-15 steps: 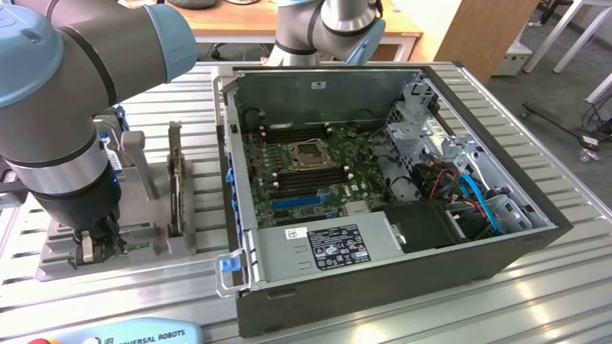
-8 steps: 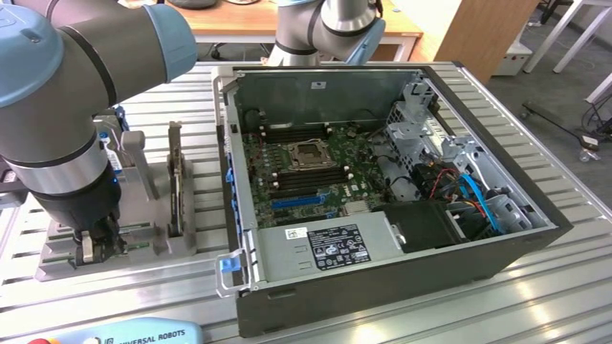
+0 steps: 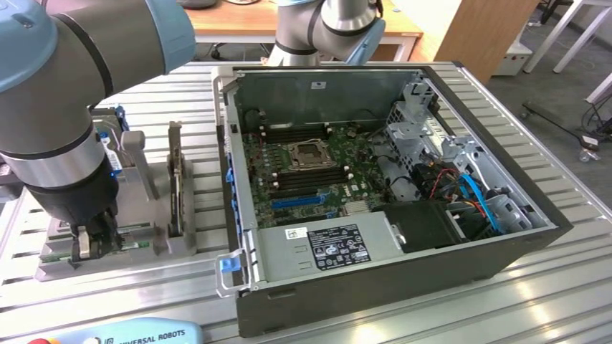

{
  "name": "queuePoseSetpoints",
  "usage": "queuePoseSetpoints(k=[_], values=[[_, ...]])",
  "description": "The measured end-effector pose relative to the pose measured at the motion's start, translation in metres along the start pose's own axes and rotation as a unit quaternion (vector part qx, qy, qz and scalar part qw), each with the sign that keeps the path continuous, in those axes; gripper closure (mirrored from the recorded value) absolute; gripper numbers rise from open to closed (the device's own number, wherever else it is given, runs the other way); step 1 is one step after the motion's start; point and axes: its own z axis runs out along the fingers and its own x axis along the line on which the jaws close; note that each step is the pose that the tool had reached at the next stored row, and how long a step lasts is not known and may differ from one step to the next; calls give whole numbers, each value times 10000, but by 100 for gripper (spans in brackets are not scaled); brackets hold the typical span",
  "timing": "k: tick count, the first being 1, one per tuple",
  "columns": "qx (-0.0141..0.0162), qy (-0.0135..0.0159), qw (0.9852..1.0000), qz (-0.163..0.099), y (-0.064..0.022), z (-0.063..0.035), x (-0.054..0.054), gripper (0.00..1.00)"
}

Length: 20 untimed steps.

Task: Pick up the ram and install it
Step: 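Pick up the ram and move it above insertion slot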

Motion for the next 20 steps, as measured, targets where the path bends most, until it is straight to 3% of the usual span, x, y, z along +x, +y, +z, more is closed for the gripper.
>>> queuePoseSetpoints(k=[20], values=[[0, 0, 10000, -3, 20, -564, -4, 88]])
